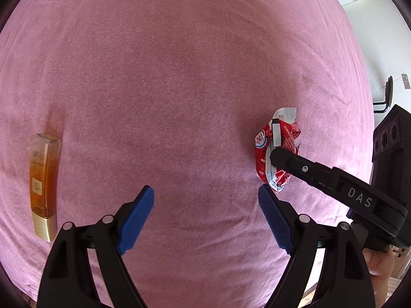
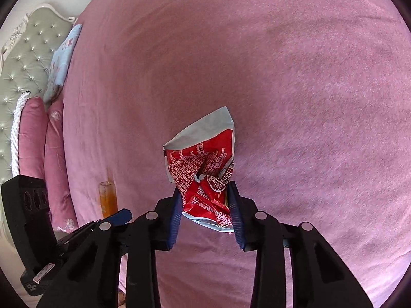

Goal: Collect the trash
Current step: 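Grasp the orange essence water bottle with the left tool while the right tool holds the wrapper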

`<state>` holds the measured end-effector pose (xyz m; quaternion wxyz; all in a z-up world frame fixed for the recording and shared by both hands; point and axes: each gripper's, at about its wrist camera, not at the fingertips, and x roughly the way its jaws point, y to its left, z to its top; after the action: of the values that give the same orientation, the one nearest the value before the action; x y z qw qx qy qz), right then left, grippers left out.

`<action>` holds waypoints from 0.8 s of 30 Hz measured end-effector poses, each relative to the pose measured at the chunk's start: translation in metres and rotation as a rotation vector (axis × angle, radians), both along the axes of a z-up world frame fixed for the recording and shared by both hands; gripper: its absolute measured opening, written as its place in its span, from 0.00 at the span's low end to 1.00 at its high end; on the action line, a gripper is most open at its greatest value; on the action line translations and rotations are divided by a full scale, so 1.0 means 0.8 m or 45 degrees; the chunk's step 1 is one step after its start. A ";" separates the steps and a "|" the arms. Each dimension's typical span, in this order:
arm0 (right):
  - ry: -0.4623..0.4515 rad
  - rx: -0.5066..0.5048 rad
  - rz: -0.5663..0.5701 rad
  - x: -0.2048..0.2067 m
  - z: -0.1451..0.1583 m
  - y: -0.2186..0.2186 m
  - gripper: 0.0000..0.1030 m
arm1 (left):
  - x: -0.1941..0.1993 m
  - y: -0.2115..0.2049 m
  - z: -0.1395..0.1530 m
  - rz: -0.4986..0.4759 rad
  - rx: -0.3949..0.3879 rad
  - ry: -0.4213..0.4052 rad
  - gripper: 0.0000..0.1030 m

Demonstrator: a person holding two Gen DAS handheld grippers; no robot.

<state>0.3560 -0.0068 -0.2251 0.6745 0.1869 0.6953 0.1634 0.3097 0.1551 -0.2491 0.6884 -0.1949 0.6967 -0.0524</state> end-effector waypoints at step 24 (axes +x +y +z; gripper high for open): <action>0.102 0.132 0.111 -0.051 -0.004 0.096 0.33 | -0.054 0.168 -0.057 0.090 0.312 0.136 0.66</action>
<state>0.3150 0.0699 -0.2281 0.6278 0.1975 0.7198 0.2210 0.2664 0.2898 -0.2948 0.6703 -0.1361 0.7263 0.0678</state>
